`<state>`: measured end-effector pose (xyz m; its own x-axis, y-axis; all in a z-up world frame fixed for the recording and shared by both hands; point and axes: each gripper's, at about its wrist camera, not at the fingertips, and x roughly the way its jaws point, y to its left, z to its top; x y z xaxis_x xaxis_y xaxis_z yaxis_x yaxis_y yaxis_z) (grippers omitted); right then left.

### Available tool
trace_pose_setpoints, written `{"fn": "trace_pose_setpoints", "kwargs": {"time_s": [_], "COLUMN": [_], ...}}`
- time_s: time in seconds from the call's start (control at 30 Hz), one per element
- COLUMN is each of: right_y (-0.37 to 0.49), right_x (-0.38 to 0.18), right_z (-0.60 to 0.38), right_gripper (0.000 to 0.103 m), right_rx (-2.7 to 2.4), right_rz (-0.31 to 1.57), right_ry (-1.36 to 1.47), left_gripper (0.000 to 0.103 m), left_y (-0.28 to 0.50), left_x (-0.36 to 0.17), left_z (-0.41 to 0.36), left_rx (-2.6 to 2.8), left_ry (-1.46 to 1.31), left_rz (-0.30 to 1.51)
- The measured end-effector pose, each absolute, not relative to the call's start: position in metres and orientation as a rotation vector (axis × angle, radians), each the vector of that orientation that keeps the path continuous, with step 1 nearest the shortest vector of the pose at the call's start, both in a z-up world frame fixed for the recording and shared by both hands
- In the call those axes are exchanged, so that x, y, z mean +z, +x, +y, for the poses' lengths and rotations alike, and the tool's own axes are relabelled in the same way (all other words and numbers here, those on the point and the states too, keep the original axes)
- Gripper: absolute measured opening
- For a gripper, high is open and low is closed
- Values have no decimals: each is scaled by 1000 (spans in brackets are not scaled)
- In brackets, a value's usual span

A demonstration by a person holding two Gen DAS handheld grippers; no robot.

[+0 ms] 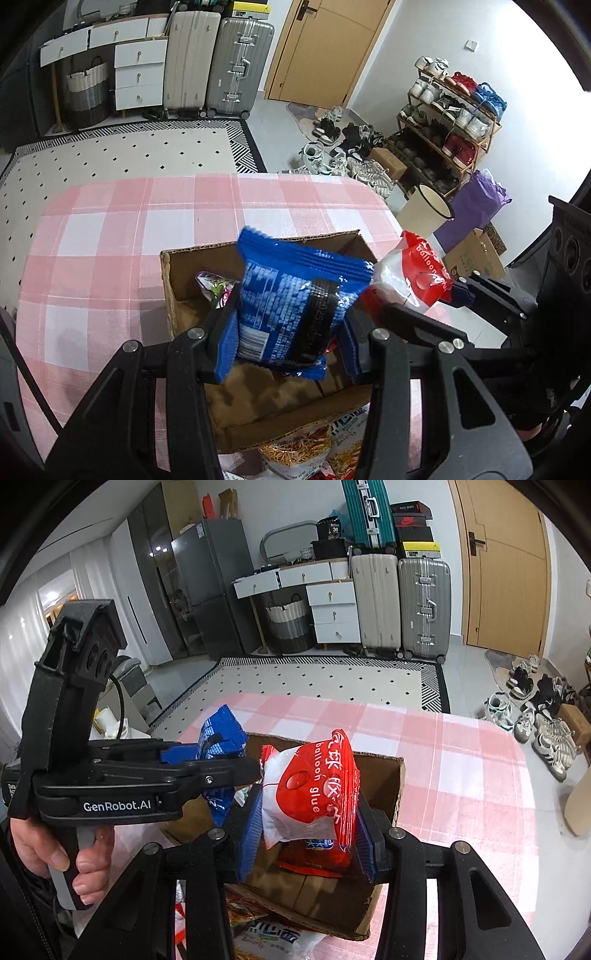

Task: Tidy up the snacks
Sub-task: 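Open both grippers to drop the biscuit pack and glue bag into the box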

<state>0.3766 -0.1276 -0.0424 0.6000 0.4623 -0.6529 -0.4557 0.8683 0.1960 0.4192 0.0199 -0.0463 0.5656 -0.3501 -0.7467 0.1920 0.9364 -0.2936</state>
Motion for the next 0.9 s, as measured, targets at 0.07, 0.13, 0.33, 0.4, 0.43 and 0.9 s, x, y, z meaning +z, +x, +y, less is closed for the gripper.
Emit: {"fn": "trace_pose_setpoints", "kwargs": {"time_s": [0.07, 0.13, 0.33, 0.4, 0.43, 0.9], "right_y": [377, 377, 365, 359, 355, 290], "right_x": [-45, -46, -32, -27, -23, 14], "right_z": [-128, -131, -142, -145, -146, -152], "right_gripper": [54, 74, 83, 83, 83, 88], "right_rx": [520, 505, 497, 494, 495, 499], "right_rz": [758, 754, 700, 684, 677, 592], "right_ry": [7, 14, 24, 26, 28, 16], "left_gripper": [52, 68, 81, 81, 81, 102], "left_y": [421, 422, 405, 395, 391, 323], "left_x": [-49, -51, -39, -34, -32, 14], "left_z": [19, 19, 26, 25, 25, 27], "left_rx": [-322, -313, -272, -258, -250, -173], "left_ry": [-186, -183, -185, -170, -162, -99], "left_rz": [928, 938, 881, 862, 855, 732]}}
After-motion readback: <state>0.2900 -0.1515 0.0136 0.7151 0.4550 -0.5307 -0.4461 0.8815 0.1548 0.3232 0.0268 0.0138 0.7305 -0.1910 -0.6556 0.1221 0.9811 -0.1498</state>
